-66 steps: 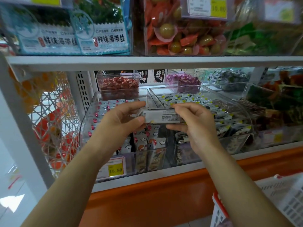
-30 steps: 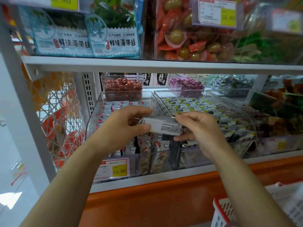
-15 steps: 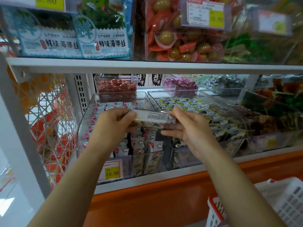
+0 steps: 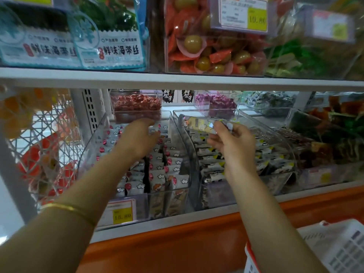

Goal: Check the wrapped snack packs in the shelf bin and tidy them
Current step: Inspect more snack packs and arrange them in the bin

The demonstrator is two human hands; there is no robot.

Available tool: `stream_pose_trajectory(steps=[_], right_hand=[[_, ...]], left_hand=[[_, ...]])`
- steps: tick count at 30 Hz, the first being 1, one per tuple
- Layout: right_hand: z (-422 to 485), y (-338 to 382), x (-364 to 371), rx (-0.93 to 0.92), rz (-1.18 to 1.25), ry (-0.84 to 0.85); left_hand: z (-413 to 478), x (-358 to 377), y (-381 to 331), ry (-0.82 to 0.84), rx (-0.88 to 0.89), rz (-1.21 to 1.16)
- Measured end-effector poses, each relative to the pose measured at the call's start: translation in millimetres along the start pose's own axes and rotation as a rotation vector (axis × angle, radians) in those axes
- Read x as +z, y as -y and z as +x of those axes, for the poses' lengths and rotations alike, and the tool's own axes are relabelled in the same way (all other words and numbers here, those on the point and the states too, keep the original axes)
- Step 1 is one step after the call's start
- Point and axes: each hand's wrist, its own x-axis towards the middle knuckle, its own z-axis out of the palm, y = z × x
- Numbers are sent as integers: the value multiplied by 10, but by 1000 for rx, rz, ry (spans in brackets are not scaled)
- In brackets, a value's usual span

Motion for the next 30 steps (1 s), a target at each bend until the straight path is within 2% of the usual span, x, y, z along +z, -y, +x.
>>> stream_pose_trajectory(steps=[5,7,10,14,17,23,27,30], right_hand=[[130,-34,18,46,23,6],[166,-48,2,64,27,-2],[204,-61,-24,93,41,-18],[227,-96,-43,93,23,-2],[229,-106,-41,95,18,-1],[191,-120,-5,96,12,16],[187,-112,7,84,38,12],[191,-124,15,74,41,12]], left_hand=[[428,262,94,184,72,328],[571,371,138,223,100,382],[732,487,200,242,135,395],[833,592,246,279,0,242],[846,646,283,271,-33,290],[911,619,350,414,66,505],[932,644,380,352,123,502],[952,683,372,330,102,416]])
